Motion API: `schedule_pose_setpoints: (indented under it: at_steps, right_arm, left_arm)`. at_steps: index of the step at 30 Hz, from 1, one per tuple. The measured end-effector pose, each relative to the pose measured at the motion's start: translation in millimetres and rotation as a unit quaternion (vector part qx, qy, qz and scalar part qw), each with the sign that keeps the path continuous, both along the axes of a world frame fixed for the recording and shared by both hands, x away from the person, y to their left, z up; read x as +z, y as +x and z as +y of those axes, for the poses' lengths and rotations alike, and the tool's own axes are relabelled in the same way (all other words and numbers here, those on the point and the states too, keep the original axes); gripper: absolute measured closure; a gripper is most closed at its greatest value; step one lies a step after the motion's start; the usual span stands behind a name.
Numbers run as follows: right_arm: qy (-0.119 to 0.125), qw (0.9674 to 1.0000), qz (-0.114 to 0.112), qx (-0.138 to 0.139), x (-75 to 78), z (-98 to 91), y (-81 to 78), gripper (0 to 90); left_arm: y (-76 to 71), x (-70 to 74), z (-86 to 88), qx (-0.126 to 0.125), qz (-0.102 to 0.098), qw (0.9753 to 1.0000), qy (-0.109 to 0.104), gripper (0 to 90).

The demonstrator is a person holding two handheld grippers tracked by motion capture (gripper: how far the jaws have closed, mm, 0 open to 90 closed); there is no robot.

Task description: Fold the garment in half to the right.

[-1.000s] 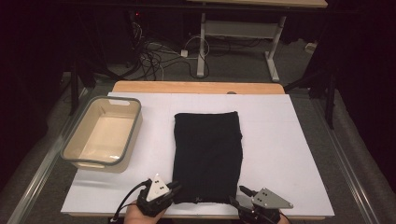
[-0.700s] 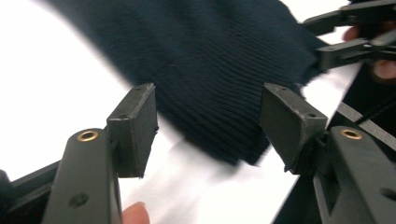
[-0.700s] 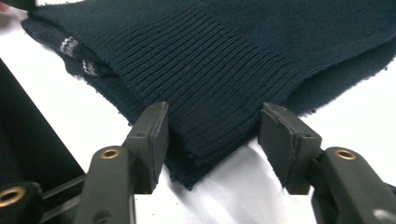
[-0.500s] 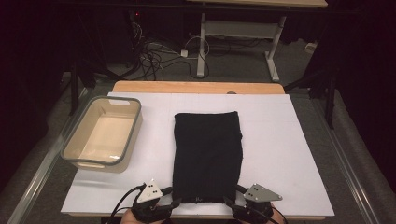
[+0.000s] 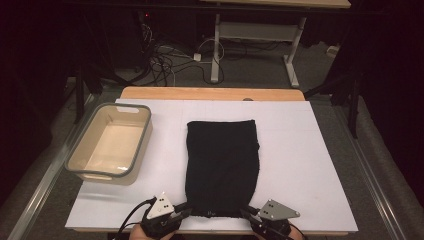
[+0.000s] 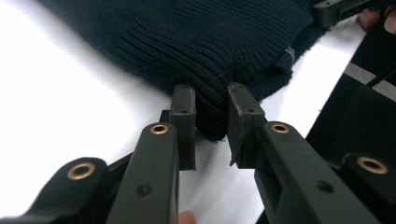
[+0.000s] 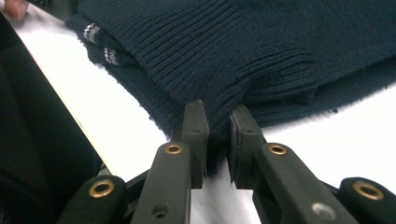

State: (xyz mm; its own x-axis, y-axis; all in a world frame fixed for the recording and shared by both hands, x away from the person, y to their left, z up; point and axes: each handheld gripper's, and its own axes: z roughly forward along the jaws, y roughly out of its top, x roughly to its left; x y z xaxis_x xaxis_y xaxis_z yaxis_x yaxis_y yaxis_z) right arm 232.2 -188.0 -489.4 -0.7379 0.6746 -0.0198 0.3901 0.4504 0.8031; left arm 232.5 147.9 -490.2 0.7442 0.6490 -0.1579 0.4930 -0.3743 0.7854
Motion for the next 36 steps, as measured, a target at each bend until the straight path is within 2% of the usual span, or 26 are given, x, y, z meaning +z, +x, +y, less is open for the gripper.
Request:
schedule_pose_setpoints:
  at_steps: [4,8,10,13,15,17,22,26,30,36]
  right_arm:
    - [0.005,0.9996,-0.006,0.027,1.9,14.3,-0.4,80.6]
    - [0.010,0.9977,-0.009,0.066,2.2,40.7,-2.9,80.6]
    - [0.006,0.9962,-0.010,0.086,0.7,55.6,-3.4,80.5]
    - [0.005,0.9953,-0.011,0.096,-0.7,62.9,-2.0,79.5]
    - [0.013,0.9955,-0.002,0.094,-0.5,60.4,0.3,73.1]
    - [0.024,0.9954,0.003,0.093,0.3,56.4,0.2,62.7]
    - [0.037,0.9949,-0.015,0.092,5.5,45.9,-4.5,46.0]
    - [0.062,0.9951,-0.021,0.074,8.8,30.3,-3.2,39.0]
    - [0.071,0.9960,-0.029,0.046,10.2,13.1,1.4,34.0]
    - [0.078,0.9962,-0.038,-0.002,11.6,-13.6,11.5,28.7]
  left_arm:
    - [0.0,0.9,20.4,0.028,-0.010,0.9996,0.005,72.8]
    - [0.0,-0.7,49.3,0.066,-0.007,0.9978,-0.002,73.3]
    - [-0.6,-1.8,58.8,0.074,-0.004,0.9972,-0.005,73.3]
    - [-0.9,-4.6,63.7,0.074,0.001,0.9972,-0.008,73.1]
    - [-0.9,-4.7,63.6,0.070,-0.004,0.9974,-0.012,70.7]
    - [1.1,-2.9,63.9,0.067,-0.006,0.9974,-0.026,62.1]
    - [5.2,4.6,64.2,0.056,-0.033,0.9968,-0.047,45.7]
    - [11.2,6.5,62.6,0.054,-0.049,0.9958,-0.056,38.5]
    - [19.0,6.9,59.9,0.049,-0.057,0.9955,-0.059,34.3]
    - [29.7,10.0,53.8,0.044,-0.068,0.9954,-0.052,28.1]
